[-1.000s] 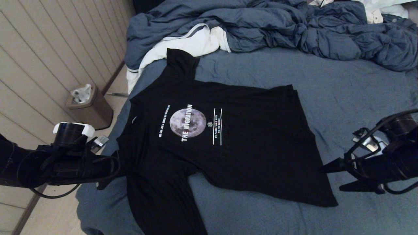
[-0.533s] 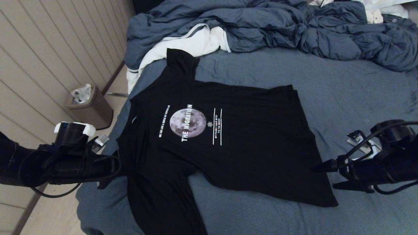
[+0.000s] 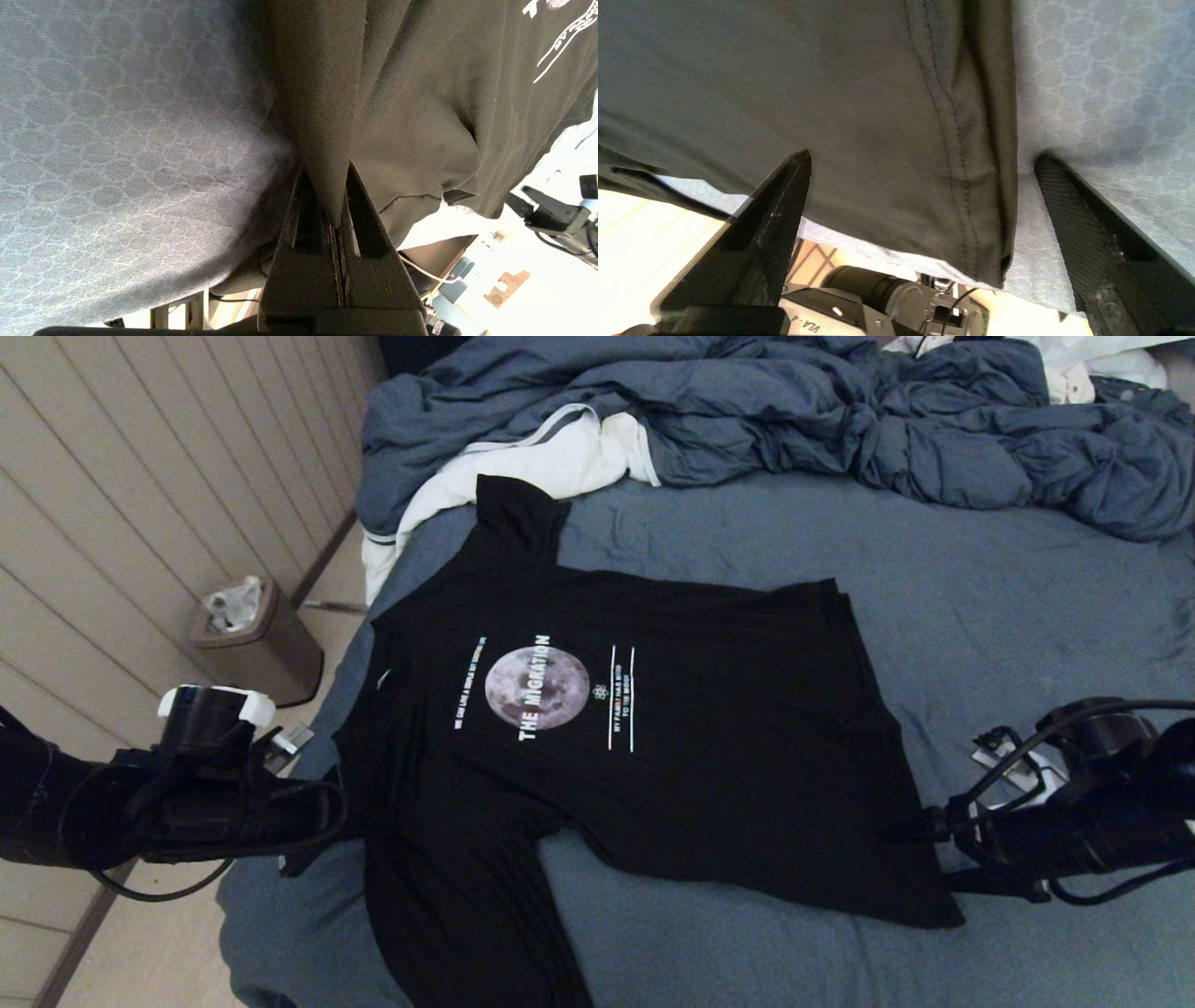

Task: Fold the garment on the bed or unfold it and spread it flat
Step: Fold the black T-shirt

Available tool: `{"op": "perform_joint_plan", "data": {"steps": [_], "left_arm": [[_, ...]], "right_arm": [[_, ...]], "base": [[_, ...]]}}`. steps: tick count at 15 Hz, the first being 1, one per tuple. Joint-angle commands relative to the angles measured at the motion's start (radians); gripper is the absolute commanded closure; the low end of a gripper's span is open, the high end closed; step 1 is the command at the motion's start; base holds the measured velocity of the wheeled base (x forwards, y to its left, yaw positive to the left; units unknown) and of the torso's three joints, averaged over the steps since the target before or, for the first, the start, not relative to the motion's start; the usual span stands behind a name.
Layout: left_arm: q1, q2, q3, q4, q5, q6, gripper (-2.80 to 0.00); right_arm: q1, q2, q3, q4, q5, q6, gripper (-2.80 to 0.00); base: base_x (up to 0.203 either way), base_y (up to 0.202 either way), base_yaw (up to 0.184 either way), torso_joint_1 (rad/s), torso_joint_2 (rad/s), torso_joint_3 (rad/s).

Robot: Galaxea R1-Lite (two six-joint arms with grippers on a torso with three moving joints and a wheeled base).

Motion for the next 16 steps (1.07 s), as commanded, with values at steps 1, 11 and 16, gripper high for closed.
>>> {"op": "perform_joint_plan", "data": {"steps": [1, 11, 16], "left_arm": [[0.000, 0.003, 0.000, -0.001, -0.003, -0.003, 0.00], [0.000, 0.011, -0.001, -0.001, -0.003, -0.001, 0.00], [0.000, 0.013, 0.000, -0.001, -0.003, -0.001, 0.00]], "right_arm": [[0.000, 0.009, 0.011, -0.014, 0.004, 0.001, 0.00], [-0.004, -0.005, 0.039, -0.022, 0.005, -0.001, -2.80], [-0.002, 0.012, 0.045, -0.023, -0.002, -0.018, -2.80]], "base": [[0.000, 0.000, 0.000, 0.000, 0.00, 0.000], [0.000, 0.000, 0.000, 0.000, 0.00, 0.000], [0.000, 0.000, 0.000, 0.000, 0.00, 0.000]]}}
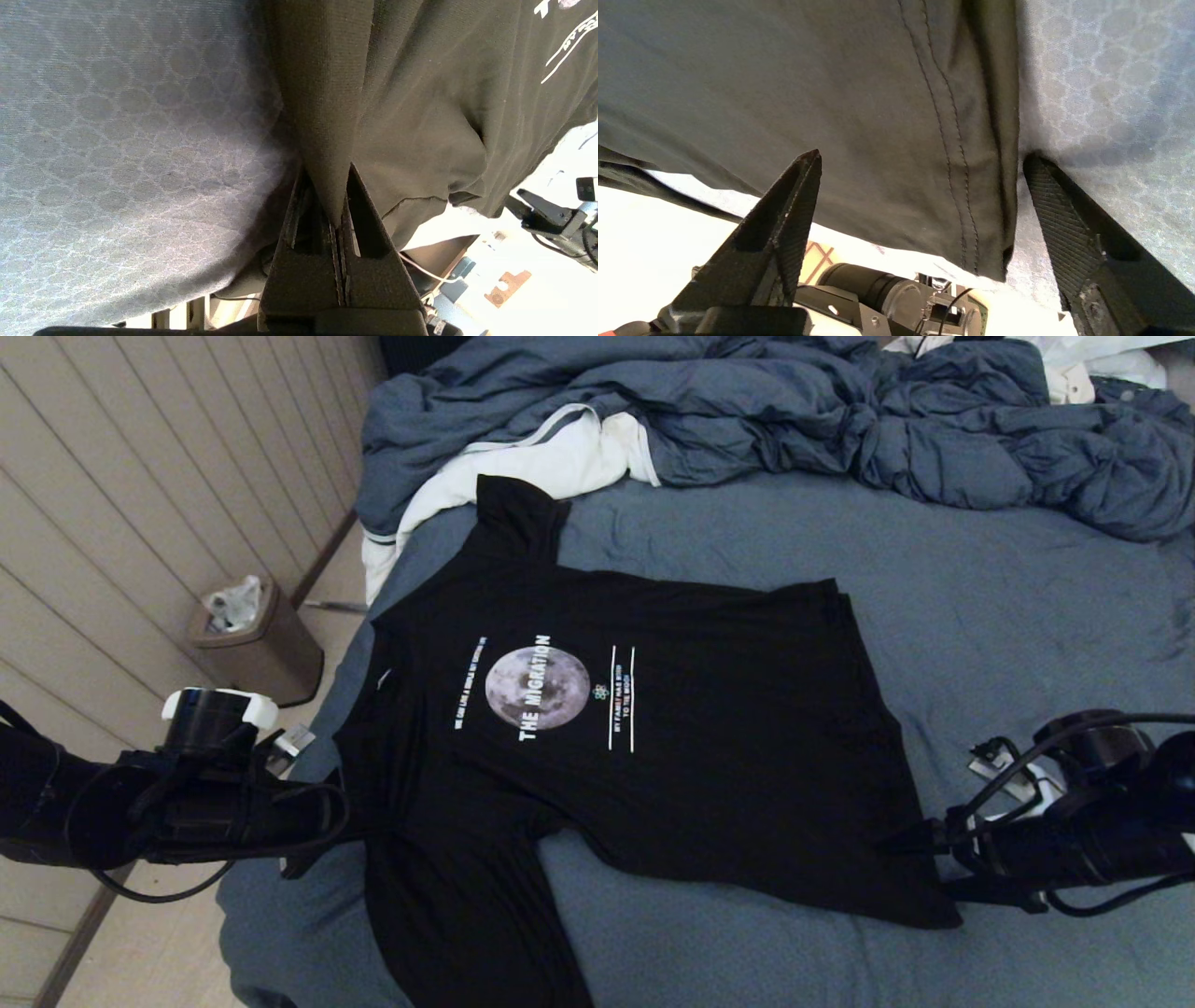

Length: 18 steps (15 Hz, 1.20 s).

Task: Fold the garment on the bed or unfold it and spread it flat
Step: Fold the black T-shirt

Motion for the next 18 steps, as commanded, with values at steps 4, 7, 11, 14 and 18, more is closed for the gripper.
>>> {"op": "perform_joint_plan", "data": {"steps": [4, 7, 11, 14, 18], "left_arm": [[0.000, 0.005, -0.001, -0.003, -0.004, -0.004, 0.00], [0.000, 0.007, -0.001, -0.002, -0.002, -0.004, 0.00], [0.000, 0.007, -0.001, -0.003, -0.002, -0.004, 0.00], [0.000, -0.001, 0.004, -0.002, -0.002, -0.005, 0.00], [-0.007, -0.018, 0.034, 0.008, -0.002, -0.009, 0.00]], "right_arm": [[0.001, 0.010, 0.004, 0.001, 0.006, -0.020, -2.80], [0.003, 0.010, 0.021, -0.042, 0.006, -0.023, 0.00], [0.004, 0.020, 0.026, -0.054, 0.007, -0.023, 0.00], [0.003, 0.017, 0.034, -0.052, 0.007, -0.022, 0.00], [0.002, -0.001, 0.069, -0.054, 0.010, -0.023, 0.00]], "base": [[0.000, 0.000, 0.000, 0.000, 0.00, 0.000], [0.000, 0.000, 0.000, 0.000, 0.00, 0.000], [0.000, 0.000, 0.000, 0.000, 0.00, 0.000], [0.000, 0.000, 0.000, 0.000, 0.00, 0.000], [0.000, 0.000, 0.000, 0.000, 0.00, 0.000]]}}
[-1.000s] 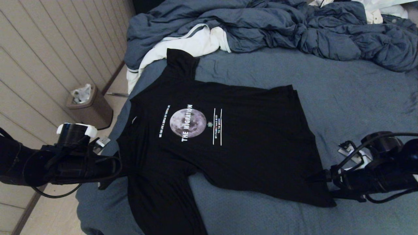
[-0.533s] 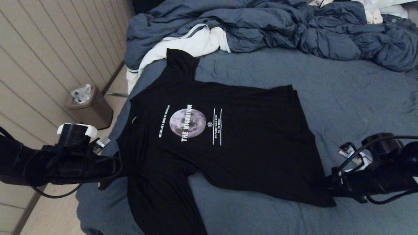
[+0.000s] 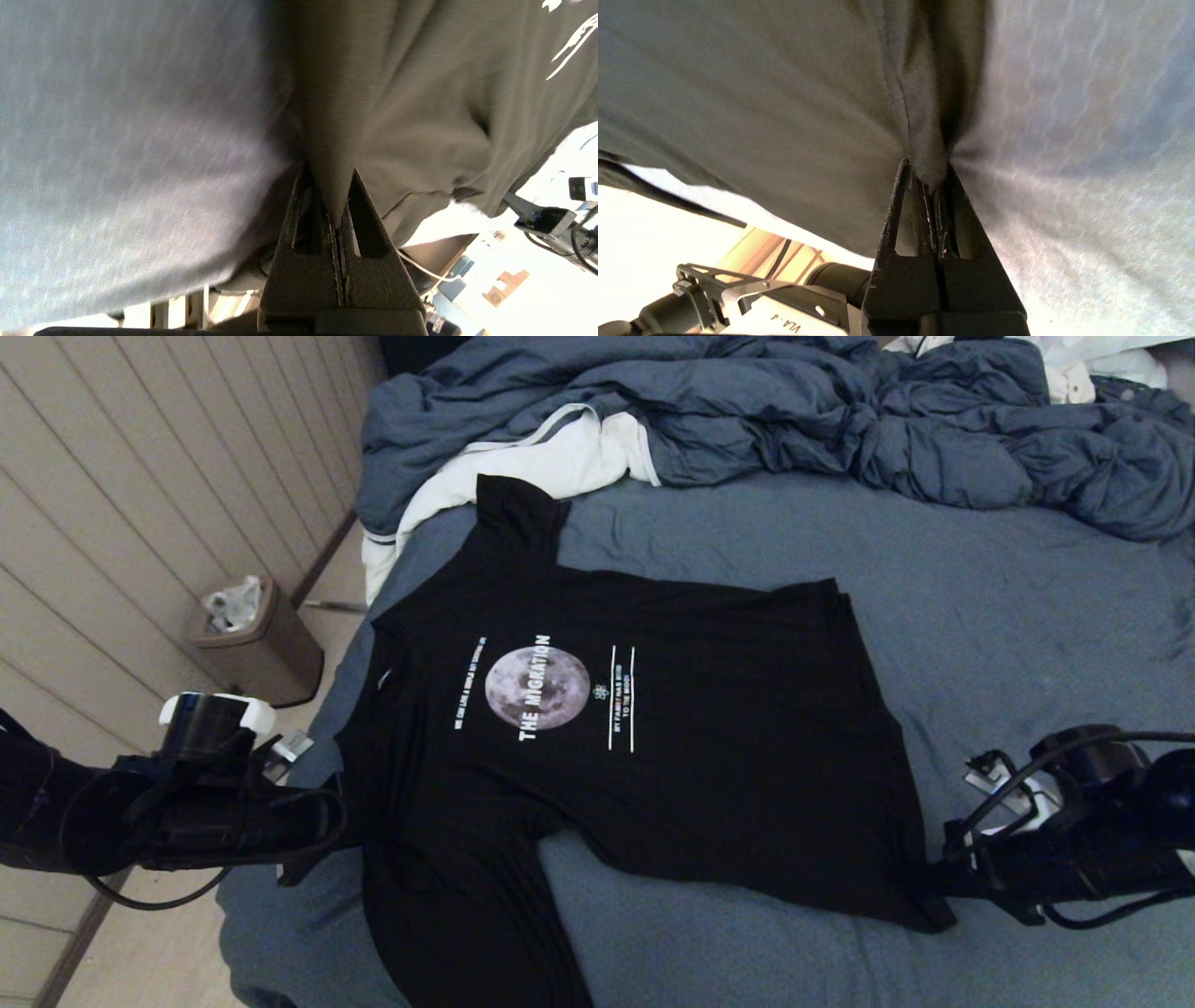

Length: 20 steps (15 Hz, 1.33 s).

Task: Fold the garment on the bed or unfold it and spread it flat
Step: Fold the black T-shirt

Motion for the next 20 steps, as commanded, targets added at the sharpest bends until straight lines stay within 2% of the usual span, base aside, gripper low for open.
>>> {"op": "perform_joint_plan", "data": {"steps": [1, 7, 14, 18, 20], "left_arm": [[-0.011, -0.010, 0.023, 0.001, -0.003, -0.004, 0.00], [-0.014, -0.091, 0.113, 0.004, -0.001, 0.009, 0.00], [-0.013, -0.137, 0.130, 0.063, 0.000, 0.063, 0.00], [-0.013, -0.183, 0.136, 0.188, 0.000, 0.134, 0.00], [-0.013, -0.220, 0.143, 0.229, -0.002, 0.150, 0.00]], "right_arm": [[-0.003, -0.029, 0.022, 0.002, 0.003, 0.000, 0.00], [-0.045, -0.118, 0.112, 0.005, 0.000, -0.089, 0.00], [-0.159, -0.132, 0.143, 0.013, 0.000, -0.188, 0.00], [-0.159, -0.149, 0.154, 0.015, 0.000, -0.199, 0.00], [-0.158, -0.169, 0.164, 0.028, 0.000, -0.200, 0.00]], "base": [[0.000, 0.000, 0.000, 0.000, 0.00, 0.000], [0.000, 0.000, 0.000, 0.000, 0.00, 0.000], [0.000, 0.000, 0.000, 0.000, 0.00, 0.000], [0.000, 0.000, 0.000, 0.000, 0.00, 0.000], [0.000, 0.000, 0.000, 0.000, 0.00, 0.000]]}}
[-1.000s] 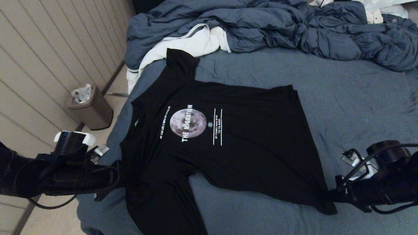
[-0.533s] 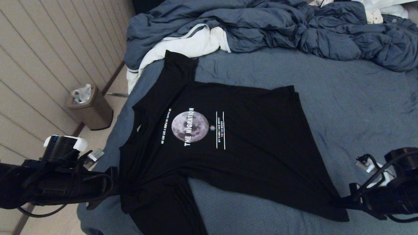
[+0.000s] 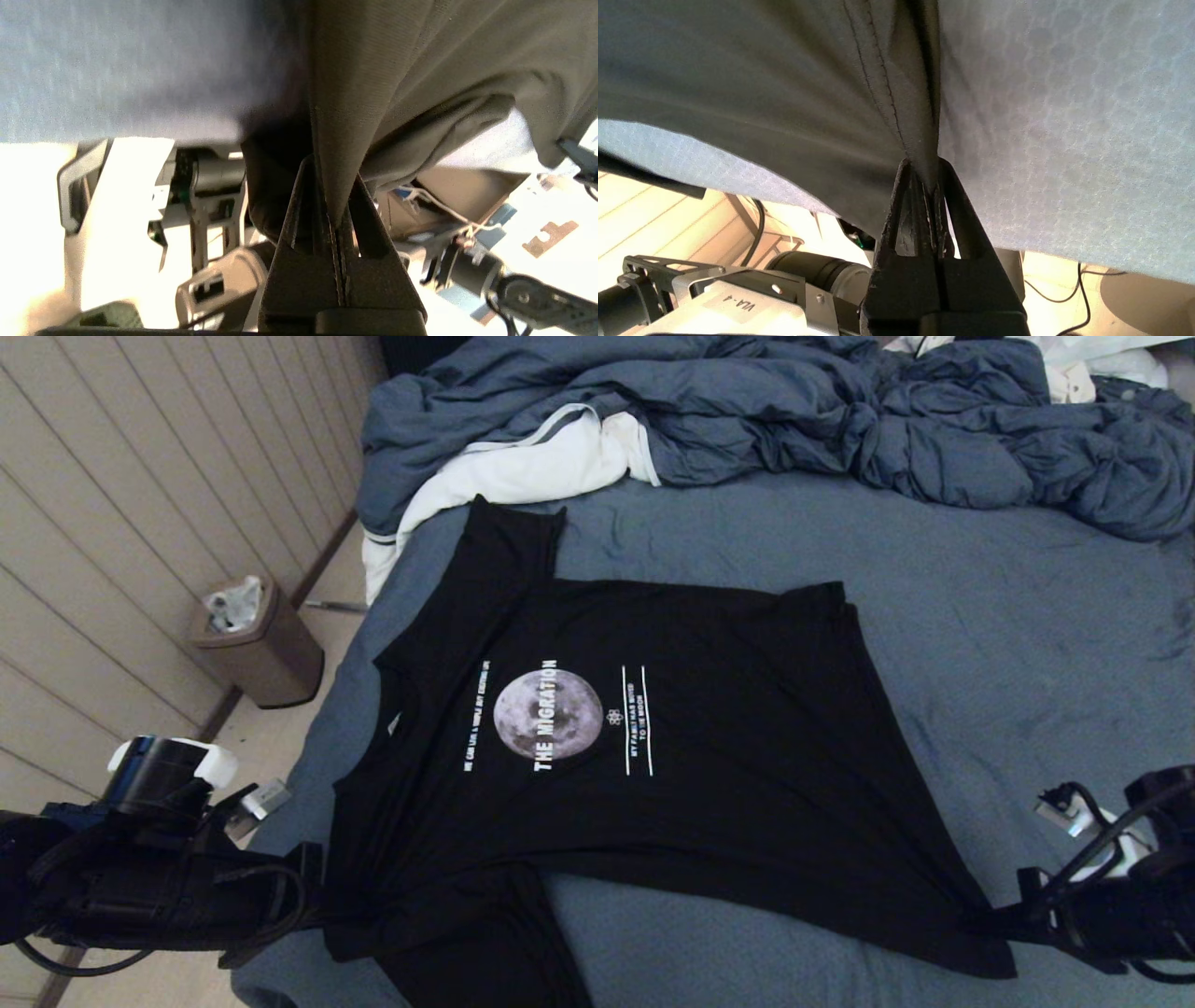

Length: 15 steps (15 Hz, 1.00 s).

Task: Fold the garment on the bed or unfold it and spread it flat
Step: Fold the black T-shirt

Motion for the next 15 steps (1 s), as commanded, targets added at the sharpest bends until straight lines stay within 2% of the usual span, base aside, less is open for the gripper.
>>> {"op": "perform_joint_plan", "data": {"steps": [1, 5, 9, 11, 15], "left_arm": [[0.000, -0.058, 0.011, 0.024, -0.004, -0.001, 0.00], [-0.041, -0.141, 0.053, 0.078, -0.009, 0.000, 0.00], [-0.052, -0.236, 0.064, 0.143, -0.006, 0.000, 0.00], [-0.054, -0.259, 0.072, 0.181, -0.005, 0.004, 0.00], [-0.054, -0.273, 0.107, 0.185, -0.004, 0.033, 0.00]], "right_arm": [[0.000, -0.028, 0.009, 0.020, 0.004, -0.012, 0.00], [-0.003, -0.100, 0.046, 0.058, 0.004, -0.041, 0.00], [-0.006, -0.174, 0.051, 0.109, 0.000, -0.060, 0.00], [-0.035, -0.190, 0.051, 0.149, -0.001, -0.096, 0.00], [-0.153, -0.194, 0.041, 0.209, -0.001, -0.207, 0.00]], "base": [[0.000, 0.000, 0.000, 0.000, 0.00, 0.000], [0.000, 0.000, 0.000, 0.000, 0.00, 0.000], [0.000, 0.000, 0.000, 0.000, 0.00, 0.000], [0.000, 0.000, 0.000, 0.000, 0.00, 0.000], [0.000, 0.000, 0.000, 0.000, 0.00, 0.000]]}}
